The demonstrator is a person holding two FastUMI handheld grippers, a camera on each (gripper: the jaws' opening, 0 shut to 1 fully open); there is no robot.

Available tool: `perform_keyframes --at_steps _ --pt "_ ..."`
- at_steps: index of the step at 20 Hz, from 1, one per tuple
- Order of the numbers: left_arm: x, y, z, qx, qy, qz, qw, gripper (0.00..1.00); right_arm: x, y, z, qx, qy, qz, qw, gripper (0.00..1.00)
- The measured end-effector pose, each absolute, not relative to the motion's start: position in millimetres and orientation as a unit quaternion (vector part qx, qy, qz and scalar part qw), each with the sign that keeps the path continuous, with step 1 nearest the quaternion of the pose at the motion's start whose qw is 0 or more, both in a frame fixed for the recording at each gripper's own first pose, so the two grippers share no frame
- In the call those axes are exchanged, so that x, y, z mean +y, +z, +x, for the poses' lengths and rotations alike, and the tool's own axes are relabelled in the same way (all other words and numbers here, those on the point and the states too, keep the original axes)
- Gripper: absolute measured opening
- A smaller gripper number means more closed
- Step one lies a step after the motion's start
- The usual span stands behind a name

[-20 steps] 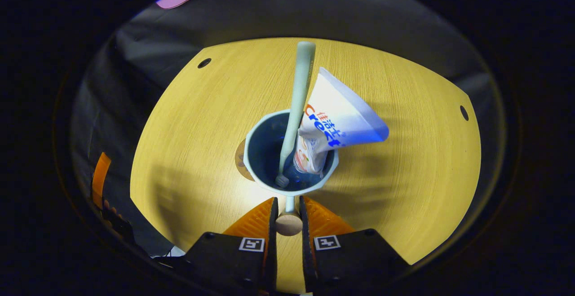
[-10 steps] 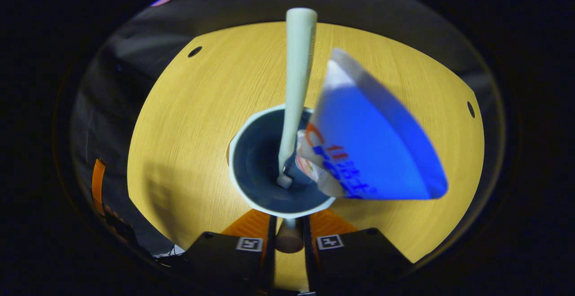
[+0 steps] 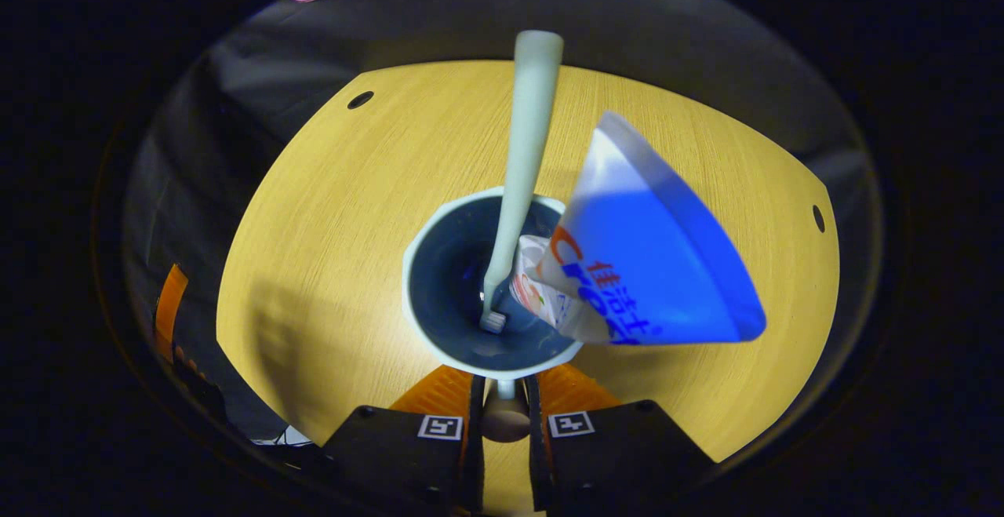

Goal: Put the toothbrush and toothpaste on the desktop into the cup, then pick up the cup and place it on the coaster on the desktop.

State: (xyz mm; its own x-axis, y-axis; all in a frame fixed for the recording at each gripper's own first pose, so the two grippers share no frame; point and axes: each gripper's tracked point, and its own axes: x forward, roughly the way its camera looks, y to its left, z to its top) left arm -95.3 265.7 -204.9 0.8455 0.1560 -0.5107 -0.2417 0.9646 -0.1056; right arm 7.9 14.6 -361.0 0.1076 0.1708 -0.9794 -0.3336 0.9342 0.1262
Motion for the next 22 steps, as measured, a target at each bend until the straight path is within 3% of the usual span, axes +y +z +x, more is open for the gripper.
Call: perform_keyframes --at_steps 9,12,14,15,16,17,22 --pt "271 -205 -97 0.260 0.102 -0.088 0.956 0.95 13 -358 13 0.644 0.189 -0.071 0.738 0.25" --pt "268 -206 -95 0.257 0.093 -0.088 0.958 0.95 14 -351 11 0.635 0.189 -0.062 0.747 0.32" --pt "259 -204 -88 0.256 0.078 -0.084 0.960 0.95 15 -338 15 0.616 0.192 -0.058 0.761 0.44" --pt "252 -202 -84 0.255 0.069 -0.080 0.961 0.95 16 -331 17 0.604 0.193 -0.059 0.771 0.65" --pt "244 -199 -81 0.253 0.060 -0.076 0.963 0.95 13 -324 19 0.590 0.194 -0.056 0.782 0.78" --pt "234 -195 -77 0.251 0.052 -0.072 0.964 0.95 10 -313 20 0.574 0.196 -0.046 0.793 1.00" --pt "158 -173 -58 0.229 -0.003 -0.058 0.972 0.95 -45 -263 37 0.480 0.173 -0.014 0.860 0.96"
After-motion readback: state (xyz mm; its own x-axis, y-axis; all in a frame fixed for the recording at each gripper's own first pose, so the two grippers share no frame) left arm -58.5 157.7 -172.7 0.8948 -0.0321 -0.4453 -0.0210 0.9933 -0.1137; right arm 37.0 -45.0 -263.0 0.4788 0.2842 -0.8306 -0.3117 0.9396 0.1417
